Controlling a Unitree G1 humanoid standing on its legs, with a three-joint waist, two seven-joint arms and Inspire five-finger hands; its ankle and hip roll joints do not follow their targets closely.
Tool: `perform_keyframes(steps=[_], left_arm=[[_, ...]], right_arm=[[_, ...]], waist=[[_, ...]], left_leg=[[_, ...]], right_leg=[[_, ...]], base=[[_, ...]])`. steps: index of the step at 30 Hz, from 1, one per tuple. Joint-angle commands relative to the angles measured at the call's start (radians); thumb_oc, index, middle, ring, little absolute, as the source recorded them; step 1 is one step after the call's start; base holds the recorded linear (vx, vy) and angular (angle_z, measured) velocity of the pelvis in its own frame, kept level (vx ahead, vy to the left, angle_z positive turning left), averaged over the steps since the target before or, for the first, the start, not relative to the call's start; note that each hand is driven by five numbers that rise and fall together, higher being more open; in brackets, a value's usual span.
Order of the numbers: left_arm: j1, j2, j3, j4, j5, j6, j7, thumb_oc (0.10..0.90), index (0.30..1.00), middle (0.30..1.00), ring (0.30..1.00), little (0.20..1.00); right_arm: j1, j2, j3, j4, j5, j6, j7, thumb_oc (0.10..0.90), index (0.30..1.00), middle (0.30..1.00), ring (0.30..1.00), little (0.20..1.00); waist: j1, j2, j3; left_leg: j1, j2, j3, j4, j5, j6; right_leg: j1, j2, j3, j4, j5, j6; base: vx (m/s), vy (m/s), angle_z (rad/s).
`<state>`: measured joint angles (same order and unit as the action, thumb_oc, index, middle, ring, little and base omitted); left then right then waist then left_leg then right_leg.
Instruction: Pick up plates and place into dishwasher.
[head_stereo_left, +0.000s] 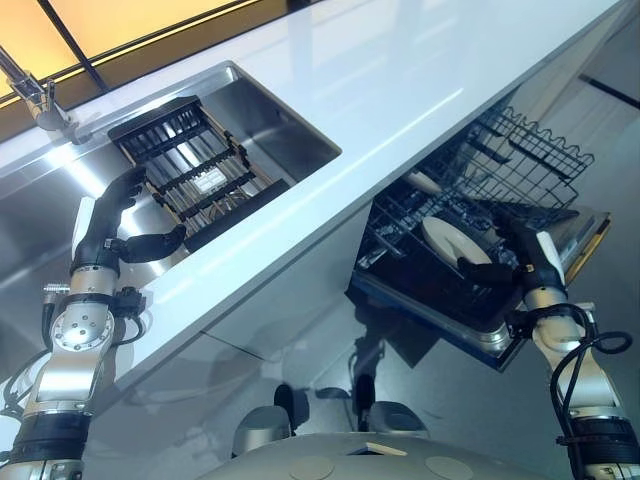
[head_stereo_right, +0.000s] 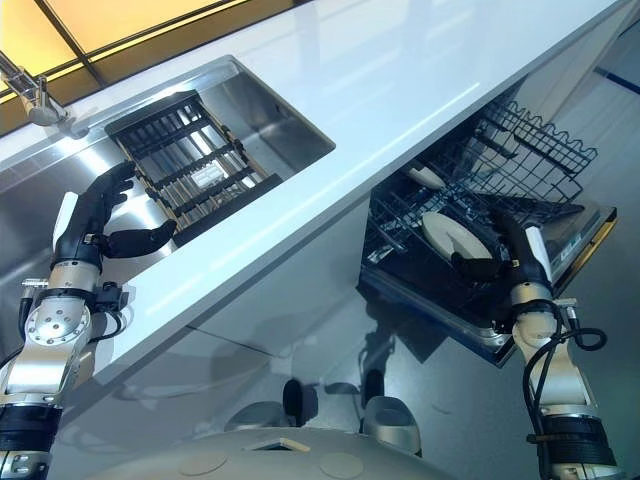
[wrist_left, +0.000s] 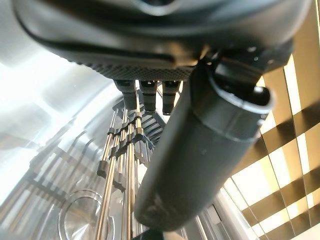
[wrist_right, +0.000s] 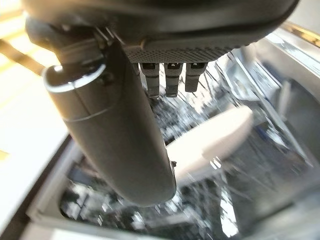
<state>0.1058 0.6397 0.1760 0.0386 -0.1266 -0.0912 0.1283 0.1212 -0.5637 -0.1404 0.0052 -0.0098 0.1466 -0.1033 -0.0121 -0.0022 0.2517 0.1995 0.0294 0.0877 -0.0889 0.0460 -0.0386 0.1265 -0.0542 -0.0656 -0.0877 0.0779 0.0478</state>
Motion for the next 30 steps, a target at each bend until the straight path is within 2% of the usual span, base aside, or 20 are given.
perform_keyframes(steps=[1,6,8,10,12,13,15,20,23,30], left_arm=[[-0.012,0.018,0.045,-0.044,0.001,-0.092,0.034,0.800,0.900,0.900,0.900,0.900],[-0.010,0.024,0.050,-0.054,-0.010,-0.082,0.041,0.800,0.900,0.900,0.900,0.900],[-0.016,0.017,0.046,-0.043,-0.003,-0.090,0.048,0.800,0.900,0.900,0.900,0.900],[-0.017,0.007,0.044,-0.031,0.006,-0.101,0.057,0.800,0.900,0.900,0.900,0.900],[-0.017,0.007,0.044,-0.031,0.006,-0.101,0.057,0.800,0.900,0.900,0.900,0.900],[-0.006,-0.001,0.049,-0.026,0.011,-0.118,0.065,0.800,0.900,0.900,0.900,0.900],[0.000,0.003,0.049,-0.025,0.005,-0.124,0.067,0.800,0.900,0.900,0.900,0.900],[-0.035,0.023,0.013,0.002,0.001,-0.122,0.077,0.800,0.900,0.900,0.900,0.900],[-0.060,0.033,-0.019,0.012,-0.001,-0.115,0.082,0.800,0.900,0.900,0.900,0.900],[-0.087,0.048,-0.071,0.014,-0.007,-0.097,0.100,0.800,0.900,0.900,0.900,0.900]], right_arm=[[-0.045,-0.048,-0.070,-0.092,-0.002,-0.108,-0.078,0.800,0.900,0.900,0.900,0.900],[-0.048,-0.050,-0.095,-0.081,0.042,-0.151,-0.165,0.800,0.900,0.900,0.900,0.900],[-0.060,-0.028,-0.097,-0.078,0.105,-0.161,-0.199,0.800,0.900,0.900,0.900,0.900],[-0.062,0.023,-0.093,-0.069,0.263,-0.178,-0.239,0.800,0.900,0.900,0.900,0.900],[-0.062,0.023,-0.093,-0.069,0.263,-0.178,-0.239,0.800,0.900,0.900,0.900,0.900],[-0.054,0.105,-0.084,-0.026,0.441,-0.201,-0.242,0.800,0.900,0.900,0.900,0.900],[-0.056,0.157,-0.074,0.030,0.539,-0.224,-0.242,0.800,0.900,0.900,0.900,0.900],[-0.115,0.198,-0.071,0.194,0.780,-0.302,-0.294,0.800,0.900,0.900,0.900,0.900],[-0.156,0.208,-0.069,0.278,0.877,-0.333,-0.348,0.800,0.900,0.900,0.900,0.900],[-0.214,0.201,-0.068,0.406,0.846,-0.452,-0.596,0.800,0.900,0.900,0.900,0.900]], waist=[[-0.039,-0.009,-0.085],[-0.037,-0.008,-0.087],[-0.037,-0.005,-0.087],[-0.036,-0.002,-0.087],[-0.036,-0.002,-0.088],[-0.035,0.004,-0.087],[-0.031,0.007,-0.086],[-0.012,0.019,-0.088],[0.004,0.027,-0.094],[0.029,0.043,-0.100]], left_leg=[[-0.084,-0.067,0.003,0.040,-0.034,0.037],[-0.085,-0.070,0.007,0.045,-0.039,0.039],[-0.087,-0.070,0.009,0.046,-0.041,0.040],[-0.087,-0.072,0.011,0.046,-0.043,0.041],[-0.088,-0.073,0.011,0.046,-0.043,0.041],[-0.088,-0.073,0.012,0.043,-0.043,0.041],[-0.087,-0.075,0.010,0.042,-0.044,0.044],[-0.076,-0.077,-0.002,0.035,-0.053,0.045],[-0.077,-0.079,-0.010,0.032,-0.050,0.044],[-0.084,-0.084,-0.037,0.034,-0.038,0.048]], right_leg=[[-0.049,0.028,-0.024,0.115,-0.062,0.071],[-0.049,0.023,-0.025,0.111,-0.061,0.071],[-0.052,0.021,-0.025,0.113,-0.061,0.071],[-0.054,0.018,-0.025,0.115,-0.062,0.071],[-0.055,0.018,-0.025,0.115,-0.062,0.071],[-0.058,0.015,-0.029,0.117,-0.063,0.073],[-0.057,0.011,-0.035,0.118,-0.065,0.072],[-0.045,0.005,-0.052,0.119,-0.079,0.070],[-0.042,0.002,-0.062,0.119,-0.079,0.068],[-0.043,-0.001,-0.074,0.130,-0.078,0.058]], base=[[-0.03,0.027,-0.03],[-0.01,0.017,-0.02],[-0.01,0.016,-0.01],[-0.01,0.019,-0.01],[-0.01,0.019,-0.01],[-0.01,0.052,0.02],[0.00,0.048,0.02],[0.03,0.014,0.01],[0.05,0.016,0.07],[0.03,0.021,0.10]])
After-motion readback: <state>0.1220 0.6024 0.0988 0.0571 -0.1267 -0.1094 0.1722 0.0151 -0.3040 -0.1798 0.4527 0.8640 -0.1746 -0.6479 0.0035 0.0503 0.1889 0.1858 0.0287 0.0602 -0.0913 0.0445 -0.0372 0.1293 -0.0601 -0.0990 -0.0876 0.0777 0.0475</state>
